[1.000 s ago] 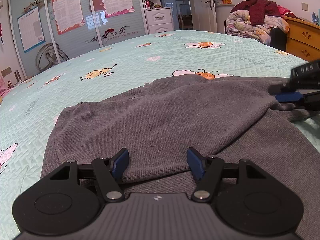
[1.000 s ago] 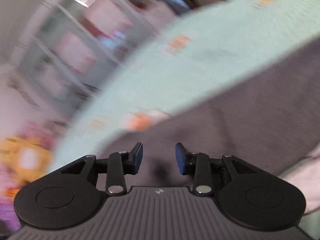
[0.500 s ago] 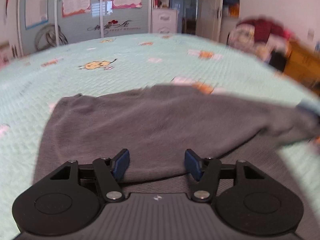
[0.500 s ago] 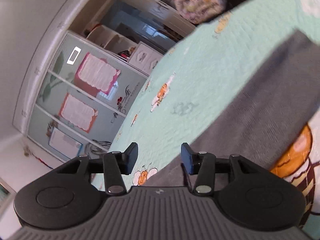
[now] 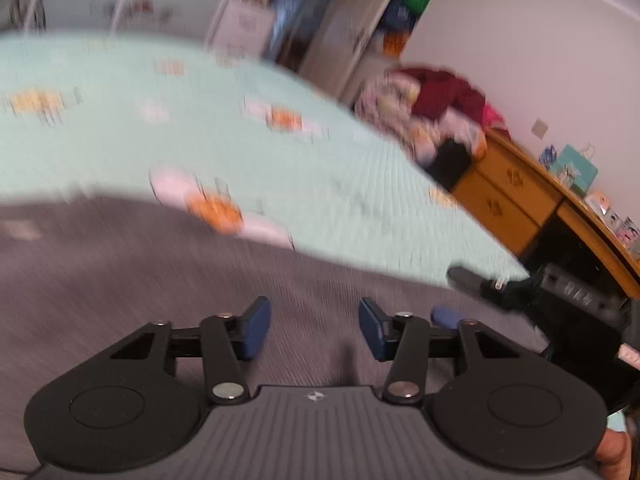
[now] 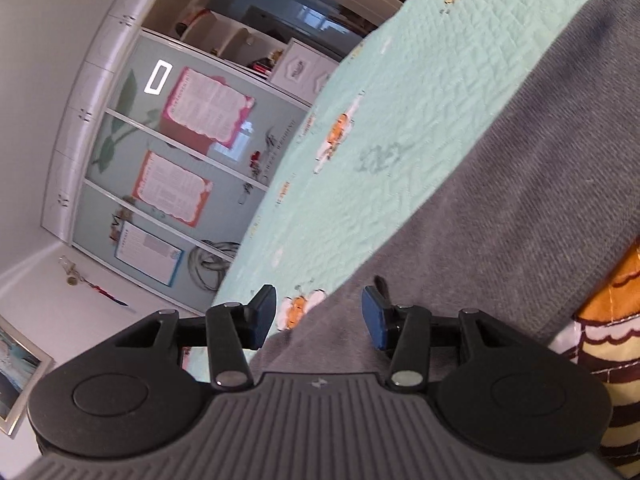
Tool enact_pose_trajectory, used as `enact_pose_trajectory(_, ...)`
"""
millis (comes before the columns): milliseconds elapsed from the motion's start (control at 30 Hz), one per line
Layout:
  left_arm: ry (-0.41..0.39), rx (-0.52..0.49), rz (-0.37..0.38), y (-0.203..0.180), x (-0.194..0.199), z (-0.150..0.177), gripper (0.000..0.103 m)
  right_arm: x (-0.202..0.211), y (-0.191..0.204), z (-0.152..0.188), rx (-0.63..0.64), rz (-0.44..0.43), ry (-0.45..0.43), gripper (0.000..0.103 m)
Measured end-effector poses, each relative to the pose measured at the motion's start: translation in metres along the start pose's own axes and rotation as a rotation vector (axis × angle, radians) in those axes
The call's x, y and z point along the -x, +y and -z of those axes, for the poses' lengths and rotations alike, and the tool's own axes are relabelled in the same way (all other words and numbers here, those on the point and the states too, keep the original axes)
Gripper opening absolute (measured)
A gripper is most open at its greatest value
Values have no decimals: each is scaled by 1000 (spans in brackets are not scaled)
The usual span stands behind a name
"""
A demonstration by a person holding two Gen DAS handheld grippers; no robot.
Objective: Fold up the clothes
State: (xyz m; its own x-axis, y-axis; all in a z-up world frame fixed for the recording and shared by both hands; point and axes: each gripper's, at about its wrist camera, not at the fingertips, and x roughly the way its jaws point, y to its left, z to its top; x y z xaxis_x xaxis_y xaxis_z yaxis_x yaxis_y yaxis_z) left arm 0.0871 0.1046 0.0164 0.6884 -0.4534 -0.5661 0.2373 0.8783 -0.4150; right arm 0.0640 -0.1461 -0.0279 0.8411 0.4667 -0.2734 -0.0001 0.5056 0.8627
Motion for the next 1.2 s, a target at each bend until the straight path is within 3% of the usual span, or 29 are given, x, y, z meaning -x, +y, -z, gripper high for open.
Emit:
enact_pose_trajectory(133,-2,-119,-27,-14,-3,10,43,3,0,5,28,11,11,49)
enact_pose_trajectory(233,-10,-83,12,-14,7,5,44,2,3,9,53,4,24,49)
enact_pose_trajectory(333,-8,-112,67,-20,8,8,45,-2,7,13,77,-46,50,49)
enact_pose_trajectory(433,15,-118,58,-18,-1,20,46,-11,7,19,70,-91,99,49)
enact_pose_trajectory(467,6,-102,59,-16,-1,24,48,-16,6,21,72,-67,126,48)
enact_pose_trajectory(500,-2,-85,60,-15,-1,25,48,-20,4,23,88,-4,144,43)
enact_pose_trajectory(533,-2,-84,56,-16,0,26,48,-21,4,24,118,83,129,13)
enact_pose_trajectory(567,-2,-98,48,-18,1,27,48,-22,4,23,148,165,111,0)
enact_pose_trajectory(667,0,-147,19,-26,1,29,49,-14,3,18,175,247,50,0)
enact_pose_trajectory(767,-5,-114,13,-26,6,27,50,-8,2,14,182,293,8,0)
enact_pose_trajectory(900,-49,-20,17,-21,26,18,50,3,7,10,150,143,-24,23)
enact_pose_trajectory(967,-88,-44,-35,-23,39,13,51,6,11,9,151,78,-33,24)
enact_pose_trajectory(1067,-128,-94,-191,-23,47,9,58,-4,19,12,181,27,35,29)
enact_pose_trajectory(1167,-83,-142,-410,-16,30,15,61,-13,29,20,242,-1,104,29)
enact_pose_trajectory(1200,-53,-152,-447,-12,20,20,62,-15,34,23,292,21,111,32)
